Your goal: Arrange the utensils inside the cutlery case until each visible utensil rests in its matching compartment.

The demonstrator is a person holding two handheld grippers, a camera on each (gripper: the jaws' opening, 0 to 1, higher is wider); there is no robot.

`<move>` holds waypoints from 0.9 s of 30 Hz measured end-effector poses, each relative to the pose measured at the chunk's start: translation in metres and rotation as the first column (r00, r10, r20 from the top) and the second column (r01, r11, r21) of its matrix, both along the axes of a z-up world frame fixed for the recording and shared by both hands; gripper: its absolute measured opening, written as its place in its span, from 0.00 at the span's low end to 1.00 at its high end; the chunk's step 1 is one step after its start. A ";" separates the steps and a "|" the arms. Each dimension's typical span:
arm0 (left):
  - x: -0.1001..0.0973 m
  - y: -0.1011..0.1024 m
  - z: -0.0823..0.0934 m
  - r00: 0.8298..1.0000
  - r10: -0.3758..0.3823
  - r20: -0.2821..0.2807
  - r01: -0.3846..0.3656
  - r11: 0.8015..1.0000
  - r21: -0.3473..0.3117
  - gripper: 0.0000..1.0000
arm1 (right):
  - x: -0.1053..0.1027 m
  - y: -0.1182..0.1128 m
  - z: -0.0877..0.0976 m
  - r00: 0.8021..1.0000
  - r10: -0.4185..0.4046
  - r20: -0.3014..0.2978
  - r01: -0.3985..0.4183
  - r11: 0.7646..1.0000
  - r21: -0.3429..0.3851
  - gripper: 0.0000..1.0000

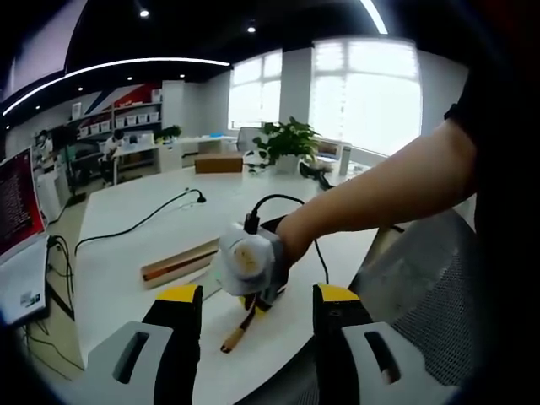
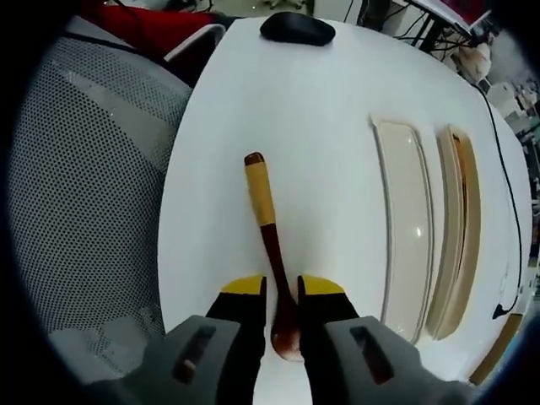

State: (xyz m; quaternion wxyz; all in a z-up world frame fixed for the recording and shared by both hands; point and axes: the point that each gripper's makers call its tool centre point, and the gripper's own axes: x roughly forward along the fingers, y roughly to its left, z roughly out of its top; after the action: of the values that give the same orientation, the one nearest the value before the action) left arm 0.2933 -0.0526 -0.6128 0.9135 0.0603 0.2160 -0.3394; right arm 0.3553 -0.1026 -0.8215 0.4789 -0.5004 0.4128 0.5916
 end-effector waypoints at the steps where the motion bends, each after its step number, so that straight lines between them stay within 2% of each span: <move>1: 0.000 0.000 0.000 1.000 0.000 -0.001 0.000 1.000 0.000 0.54 | 0.000 0.000 0.000 1.000 0.018 0.009 -0.018 1.000 -0.003 0.12; 13: 0.000 0.001 0.000 1.000 0.003 0.001 -0.003 1.000 -0.001 0.54 | 0.001 0.002 -0.001 0.998 0.057 0.012 -0.056 0.996 -0.070 0.10; 17: -0.001 0.001 0.000 1.000 0.003 0.001 -0.003 1.000 0.000 0.54 | 0.002 0.002 -0.002 0.998 0.056 0.015 -0.055 0.995 -0.089 0.03; 21: -0.001 0.001 0.000 1.000 0.002 0.000 -0.002 1.000 0.000 0.54 | 0.003 0.000 -0.002 0.999 0.044 0.015 -0.042 0.992 -0.116 0.02; 27: -0.001 0.001 0.000 1.000 0.001 0.001 0.000 1.000 -0.004 0.54 | 0.004 -0.001 -0.002 1.000 0.016 -0.010 -0.017 0.997 -0.081 0.01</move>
State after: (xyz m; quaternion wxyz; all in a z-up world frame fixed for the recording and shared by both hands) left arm 0.2921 -0.0520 -0.6125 0.9138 0.0588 0.2148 -0.3396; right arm 0.3593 -0.1034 -0.8231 0.4511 -0.5200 0.4345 0.5807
